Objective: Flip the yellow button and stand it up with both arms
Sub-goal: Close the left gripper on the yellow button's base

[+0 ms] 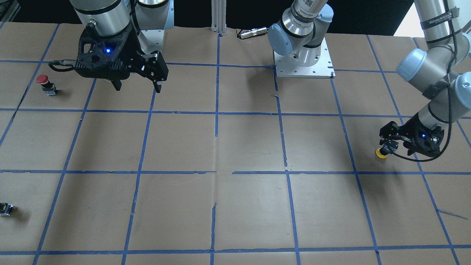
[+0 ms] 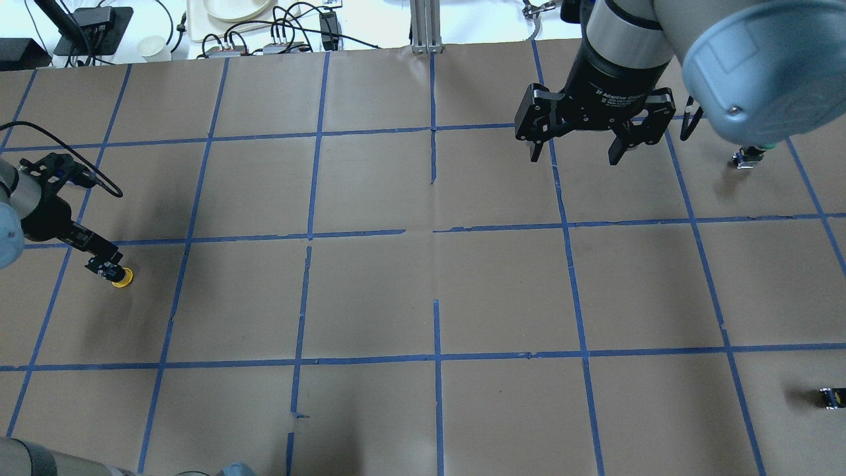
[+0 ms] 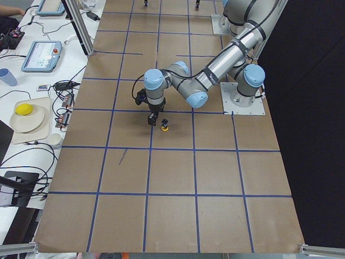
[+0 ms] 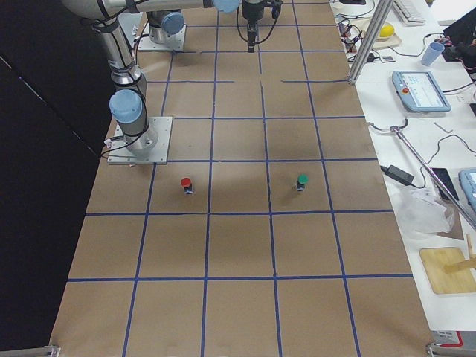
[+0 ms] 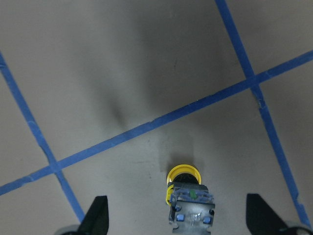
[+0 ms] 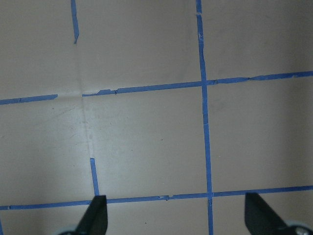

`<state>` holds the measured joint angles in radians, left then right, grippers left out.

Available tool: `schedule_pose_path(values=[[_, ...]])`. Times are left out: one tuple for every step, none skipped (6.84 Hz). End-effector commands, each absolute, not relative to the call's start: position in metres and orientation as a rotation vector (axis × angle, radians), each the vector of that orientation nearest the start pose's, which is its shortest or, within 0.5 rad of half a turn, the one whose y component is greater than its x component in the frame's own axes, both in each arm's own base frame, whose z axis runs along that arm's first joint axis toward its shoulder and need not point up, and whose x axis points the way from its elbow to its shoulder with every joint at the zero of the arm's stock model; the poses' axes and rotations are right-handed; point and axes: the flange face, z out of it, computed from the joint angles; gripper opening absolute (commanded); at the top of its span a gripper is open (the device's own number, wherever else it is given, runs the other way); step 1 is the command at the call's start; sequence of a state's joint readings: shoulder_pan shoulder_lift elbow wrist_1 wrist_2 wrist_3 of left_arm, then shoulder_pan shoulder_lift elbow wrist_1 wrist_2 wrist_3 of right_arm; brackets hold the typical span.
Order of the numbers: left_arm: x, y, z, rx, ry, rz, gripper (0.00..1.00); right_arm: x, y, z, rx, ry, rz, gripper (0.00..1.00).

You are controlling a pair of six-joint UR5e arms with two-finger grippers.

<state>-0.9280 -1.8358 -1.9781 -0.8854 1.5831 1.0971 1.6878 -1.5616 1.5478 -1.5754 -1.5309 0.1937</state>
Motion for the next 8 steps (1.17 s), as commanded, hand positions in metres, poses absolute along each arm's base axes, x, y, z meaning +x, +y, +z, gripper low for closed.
schedule_pose_path(values=[[0.208, -0.489, 0.214, 0.863, 2.956, -0.049, 0.99, 0.195, -0.478, 0.495, 0.118, 3.097, -0.019, 1.00], [0.208, -0.490, 0.210, 0.853, 2.967, -0.050, 0.99, 0.194, -0.478, 0.495, 0.118, 3.097, -0.019, 1.00], [0.208, -0.488, 0.204, 0.851, 2.980, -0.031, 0.98, 0.194, -0.478, 0.495, 0.118, 3.097, -0.019, 1.00], [0.209, -0.488, 0.204, 0.848, 2.978, -0.022, 0.95, 0.194, -0.478, 0.495, 0.118, 3.097, -0.019, 1.00], [0.210, -0.488, 0.211, 0.836, 2.971, -0.031, 0.86, 0.194, -0.478, 0.495, 0.118, 3.097, -0.019, 1.00], [0.211, -0.489, 0.214, 0.794, 2.987, -0.027, 0.71, 0.194, -0.478, 0.495, 0.118, 3.097, -0.019, 1.00], [0.208, -0.488, 0.218, 0.777, 2.997, -0.022, 0.57, 0.194, -0.478, 0.496, 0.116, 3.097, -0.021, 1.00], [0.206, -0.486, 0.216, 0.781, 3.003, -0.016, 0.43, 0.194, -0.478, 0.496, 0.116, 3.097, -0.021, 1.00]])
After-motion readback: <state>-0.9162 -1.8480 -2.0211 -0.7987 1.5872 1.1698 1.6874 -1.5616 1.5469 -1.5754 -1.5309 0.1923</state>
